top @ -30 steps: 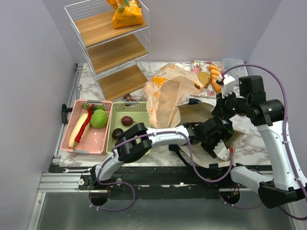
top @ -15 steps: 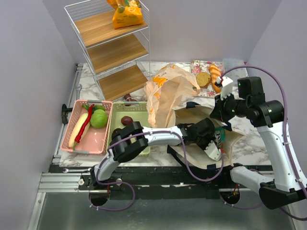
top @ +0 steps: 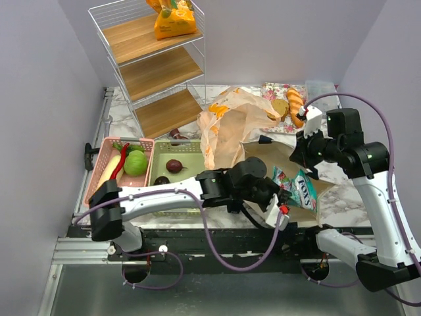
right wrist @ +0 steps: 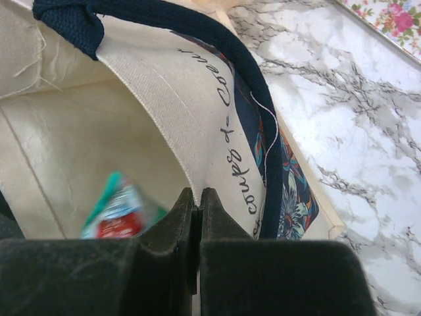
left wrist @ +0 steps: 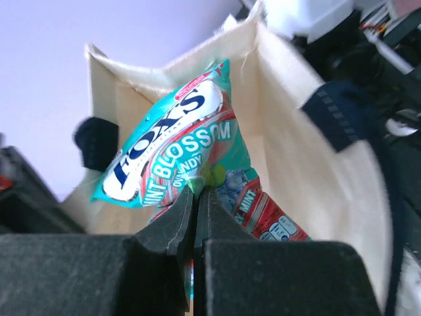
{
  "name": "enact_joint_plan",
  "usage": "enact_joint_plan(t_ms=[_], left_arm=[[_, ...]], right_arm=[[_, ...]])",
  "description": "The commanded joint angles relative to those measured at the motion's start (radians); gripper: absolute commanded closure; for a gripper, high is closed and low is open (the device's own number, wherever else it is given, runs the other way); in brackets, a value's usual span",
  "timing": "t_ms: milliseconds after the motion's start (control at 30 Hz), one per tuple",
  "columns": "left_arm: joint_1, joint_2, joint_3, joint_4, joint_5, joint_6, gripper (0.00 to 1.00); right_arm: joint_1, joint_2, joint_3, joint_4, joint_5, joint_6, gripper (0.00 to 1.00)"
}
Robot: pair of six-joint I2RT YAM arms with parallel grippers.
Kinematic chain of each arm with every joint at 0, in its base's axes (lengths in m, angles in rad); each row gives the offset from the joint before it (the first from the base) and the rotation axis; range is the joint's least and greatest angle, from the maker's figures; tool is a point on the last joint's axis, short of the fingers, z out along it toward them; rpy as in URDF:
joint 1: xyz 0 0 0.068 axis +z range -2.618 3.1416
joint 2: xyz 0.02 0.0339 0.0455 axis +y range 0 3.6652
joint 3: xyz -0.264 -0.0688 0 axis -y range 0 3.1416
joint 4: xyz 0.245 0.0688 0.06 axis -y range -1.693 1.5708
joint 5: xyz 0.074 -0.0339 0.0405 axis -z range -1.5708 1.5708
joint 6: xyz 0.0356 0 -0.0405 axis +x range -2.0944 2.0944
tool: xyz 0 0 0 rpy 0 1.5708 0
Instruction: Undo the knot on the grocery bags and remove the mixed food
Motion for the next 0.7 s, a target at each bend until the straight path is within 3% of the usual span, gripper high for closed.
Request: enact_joint_plan(t_ms=[0,200,333,500,667], left_arm=[[-0.007,-0.162,-0.02,-0.034,0.112,-0.033,1.0],[-0.005,-0.424,-0.067,-0.141,0.156,-0.065,1.0],[0.062,-0.481,0.067,-0.17,0.084,-0.254,1.0],[0.276,-0.406,0.359,-0.099,-0.104,-0.478,1.0],[0.519,-0.242,0.67,0.043,-0.486,-0.634,1.0]], right_arm=[[0.002,-0.019,-0.019,0.063,0.048,0.022,0.99],[0.001,-0.021,-0.024,0.077,0.067,0.028,0.99],[0.002,-0.027,-0.031,0.078,0.054,0.03,0.99],[0.002,-0.032,-0.042,0.075,0.045,0.032,0.99],[0.002,-0.034,-0.05,0.063,0.038,0.024,0.99]])
